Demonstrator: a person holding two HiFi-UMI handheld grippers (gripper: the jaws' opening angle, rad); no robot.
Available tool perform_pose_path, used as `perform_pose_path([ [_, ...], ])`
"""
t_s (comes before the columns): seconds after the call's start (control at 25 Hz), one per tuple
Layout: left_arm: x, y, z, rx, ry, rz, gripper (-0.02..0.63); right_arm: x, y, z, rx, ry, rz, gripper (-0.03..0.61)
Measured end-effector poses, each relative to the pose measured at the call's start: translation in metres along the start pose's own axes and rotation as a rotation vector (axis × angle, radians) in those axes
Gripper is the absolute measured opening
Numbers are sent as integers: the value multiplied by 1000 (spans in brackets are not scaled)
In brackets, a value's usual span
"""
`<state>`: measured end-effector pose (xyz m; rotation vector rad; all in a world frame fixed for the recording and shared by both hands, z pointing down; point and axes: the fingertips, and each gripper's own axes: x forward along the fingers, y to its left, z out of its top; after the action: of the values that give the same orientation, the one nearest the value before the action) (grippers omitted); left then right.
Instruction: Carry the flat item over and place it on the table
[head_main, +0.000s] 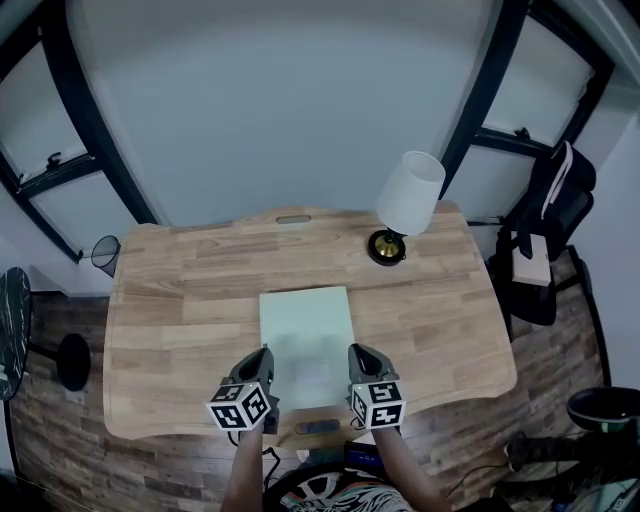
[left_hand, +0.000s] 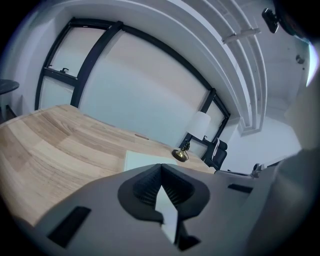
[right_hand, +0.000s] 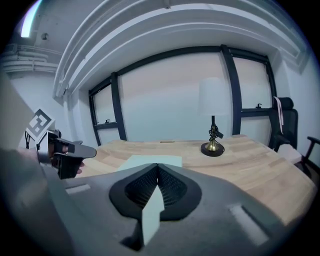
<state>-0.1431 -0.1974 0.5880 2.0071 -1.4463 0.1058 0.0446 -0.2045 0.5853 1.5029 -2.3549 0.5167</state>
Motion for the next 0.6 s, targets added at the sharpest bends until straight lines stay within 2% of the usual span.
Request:
perform_pose_path([
  [0.28,-34,-24,22,93,-102,-7,6,-32,10,15,25,-68,-6,6],
  [0.44,-53,-33,36,141,-173,-6,6,-46,23,18,19,-93,19,6],
  [0.6,-63,-41,36,153,-184,-23,6,-61,28,18,27,-112,18,6],
])
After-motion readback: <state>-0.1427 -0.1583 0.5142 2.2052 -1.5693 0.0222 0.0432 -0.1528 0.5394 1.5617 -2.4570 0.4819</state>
